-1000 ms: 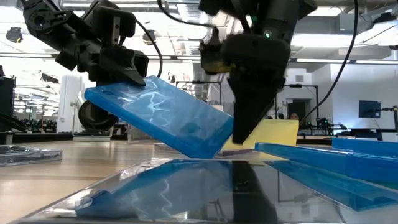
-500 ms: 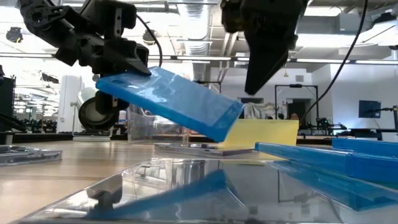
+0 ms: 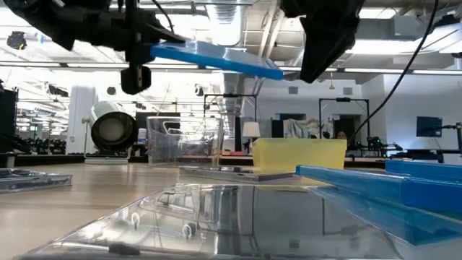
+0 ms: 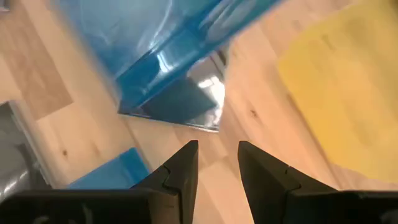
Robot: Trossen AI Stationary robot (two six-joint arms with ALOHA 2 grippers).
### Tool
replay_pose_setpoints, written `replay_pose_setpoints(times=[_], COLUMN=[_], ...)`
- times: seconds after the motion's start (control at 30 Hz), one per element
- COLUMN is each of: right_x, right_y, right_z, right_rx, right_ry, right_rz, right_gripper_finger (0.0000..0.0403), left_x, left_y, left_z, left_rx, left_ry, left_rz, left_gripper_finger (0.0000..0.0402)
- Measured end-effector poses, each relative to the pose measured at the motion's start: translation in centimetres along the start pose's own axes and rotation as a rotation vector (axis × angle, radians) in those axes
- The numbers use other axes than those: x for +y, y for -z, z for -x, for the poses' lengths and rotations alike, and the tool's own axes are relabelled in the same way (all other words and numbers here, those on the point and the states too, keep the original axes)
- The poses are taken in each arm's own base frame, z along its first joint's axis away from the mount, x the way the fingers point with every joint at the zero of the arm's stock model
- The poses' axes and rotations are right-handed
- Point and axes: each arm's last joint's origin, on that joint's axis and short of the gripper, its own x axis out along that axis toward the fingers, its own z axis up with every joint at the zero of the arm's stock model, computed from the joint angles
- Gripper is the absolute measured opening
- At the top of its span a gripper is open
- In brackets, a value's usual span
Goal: Pick & place jewel cases by type
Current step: Put the left blue CD case into the transparent bin
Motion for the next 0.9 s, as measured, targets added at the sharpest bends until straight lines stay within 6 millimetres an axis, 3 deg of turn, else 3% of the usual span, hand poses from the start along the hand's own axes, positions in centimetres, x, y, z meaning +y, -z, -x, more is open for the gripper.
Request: replay_pose_setpoints(times=[0.23, 0.63, 0.9], right_x=[-0.6, -0.3, -0.2], right_y=[-0.2, -0.3, -0.4], right_z=[1.0, 0.7, 0.7], right_rx=[-0.054, -0.066, -0.075], right_ry=[0.021, 0.008, 0.001], right_rz=[-0.038, -0.046, -0.051], right_gripper_finger=[0.0107, 0.0107, 0.0107], left_x=[0.0, -0.7, -0.7], left_y=[-0.6, -1.9, -3.0], left_z=[2.3, 4.6, 4.9], left_rx=[-0.185, -0.438, -0.434], left_ry=[-0.199, -0.311, -0.524], left_rz=[-0.021, -0.132, -0.333], left_gripper_finger=[0.0038, 0.0037, 0.0036])
